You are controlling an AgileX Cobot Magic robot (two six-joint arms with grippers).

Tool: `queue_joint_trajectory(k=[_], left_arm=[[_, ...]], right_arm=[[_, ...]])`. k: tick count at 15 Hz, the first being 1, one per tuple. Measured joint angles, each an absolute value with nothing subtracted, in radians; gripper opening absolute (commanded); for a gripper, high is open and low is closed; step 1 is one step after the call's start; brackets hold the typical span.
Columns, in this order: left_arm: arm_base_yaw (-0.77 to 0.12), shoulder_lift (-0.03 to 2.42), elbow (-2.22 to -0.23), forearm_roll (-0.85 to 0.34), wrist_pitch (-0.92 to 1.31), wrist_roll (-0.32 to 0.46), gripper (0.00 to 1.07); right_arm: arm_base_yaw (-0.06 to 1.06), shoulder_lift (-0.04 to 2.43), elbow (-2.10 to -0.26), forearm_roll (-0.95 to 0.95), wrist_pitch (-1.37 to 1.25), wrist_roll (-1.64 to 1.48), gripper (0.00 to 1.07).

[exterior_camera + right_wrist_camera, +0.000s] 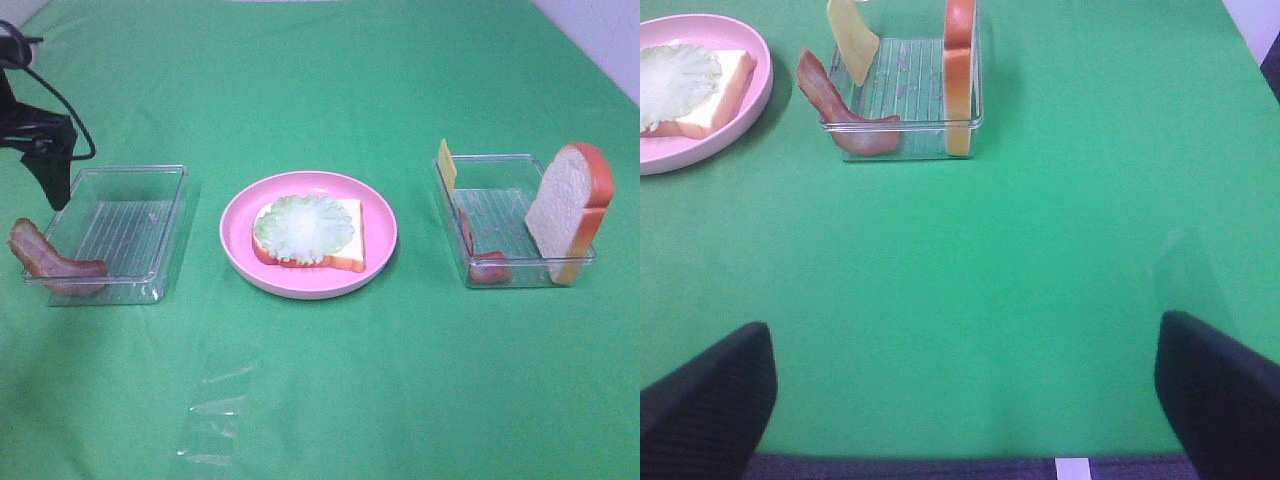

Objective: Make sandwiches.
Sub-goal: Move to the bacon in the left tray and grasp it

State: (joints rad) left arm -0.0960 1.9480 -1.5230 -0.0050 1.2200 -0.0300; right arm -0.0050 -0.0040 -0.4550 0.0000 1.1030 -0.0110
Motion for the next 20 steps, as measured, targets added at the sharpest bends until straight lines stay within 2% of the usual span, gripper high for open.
queue_joint_trajectory(k=[3,6,10,12,14,15,20], left_arm=[[-0.095,1.954,-1.45,-0.025,1.2,-0.029,1.0],[-0.095,1.996,-1.441,-0.056,1.099,-0.029,0.98],[-0.095,2.03,-1.441,-0.061,1.069,-0.029,0.98],[-0.095,2.034,-1.44,-0.061,1.068,-0.029,0.89],[-0.095,2.034,-1.44,-0.061,1.068,-0.03,0.67],[-0.095,2.034,-1.44,-0.061,1.068,-0.043,0.61],[-0.095,2.034,-1.44,-0.061,1.07,-0.051,0.62]], right_arm=[[-0.005,-0.004,-0.455,0.0,1.103,-0.011,0.99],[-0.005,-0.004,-0.455,0.0,1.103,-0.011,0.99],[-0.005,-0.004,-0.455,0.0,1.103,-0.011,0.99],[-0.005,-0.004,-0.455,0.0,1.103,-0.011,0.99],[-0.005,-0.004,-0.455,0.0,1.103,-0.011,0.99],[-0.005,-0.004,-0.455,0.0,1.103,-0.011,0.99],[-0.005,-0.004,-0.455,0.0,1.103,-0.011,0.99]])
